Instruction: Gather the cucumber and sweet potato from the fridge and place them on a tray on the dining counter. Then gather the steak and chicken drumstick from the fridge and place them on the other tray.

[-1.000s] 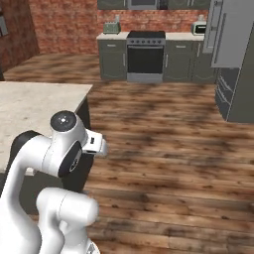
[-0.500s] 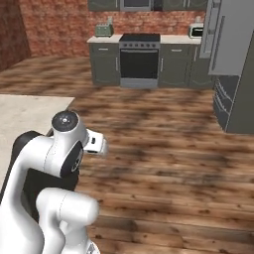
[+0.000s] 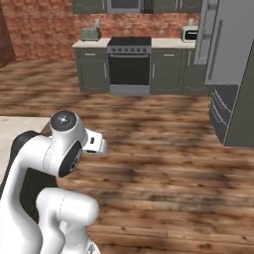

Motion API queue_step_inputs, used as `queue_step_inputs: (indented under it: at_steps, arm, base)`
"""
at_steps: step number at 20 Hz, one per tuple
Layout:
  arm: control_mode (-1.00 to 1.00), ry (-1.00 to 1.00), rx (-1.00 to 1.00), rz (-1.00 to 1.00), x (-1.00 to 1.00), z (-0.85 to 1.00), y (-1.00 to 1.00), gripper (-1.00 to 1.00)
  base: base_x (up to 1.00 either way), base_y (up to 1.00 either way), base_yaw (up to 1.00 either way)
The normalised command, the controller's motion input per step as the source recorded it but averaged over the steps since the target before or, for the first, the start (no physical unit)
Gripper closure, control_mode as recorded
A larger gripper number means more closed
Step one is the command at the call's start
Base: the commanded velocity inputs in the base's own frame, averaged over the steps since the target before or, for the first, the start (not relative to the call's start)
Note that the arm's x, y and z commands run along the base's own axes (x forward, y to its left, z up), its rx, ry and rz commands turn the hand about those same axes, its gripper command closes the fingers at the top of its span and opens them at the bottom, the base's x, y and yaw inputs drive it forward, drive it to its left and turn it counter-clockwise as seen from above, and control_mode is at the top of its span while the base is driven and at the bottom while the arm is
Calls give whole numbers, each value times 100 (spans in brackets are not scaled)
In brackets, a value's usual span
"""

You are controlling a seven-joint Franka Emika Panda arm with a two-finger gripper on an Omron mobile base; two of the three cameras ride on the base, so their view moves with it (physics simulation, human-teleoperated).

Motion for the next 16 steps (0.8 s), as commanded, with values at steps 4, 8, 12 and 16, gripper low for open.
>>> queue_step_inputs:
  at_steps: [4, 8, 12, 16]
  arm:
    - [100, 0, 0, 0, 0, 0, 0, -100]
    - [100, 0, 0, 0, 0, 0, 0, -100]
    - [100, 0, 0, 0, 0, 0, 0, -100]
    - [100, 0, 0, 0, 0, 0, 0, -100]
  base:
    - [100, -25, -18]
    - [100, -18, -17]
    - [100, -14, -16]
    - [94, -9, -20]
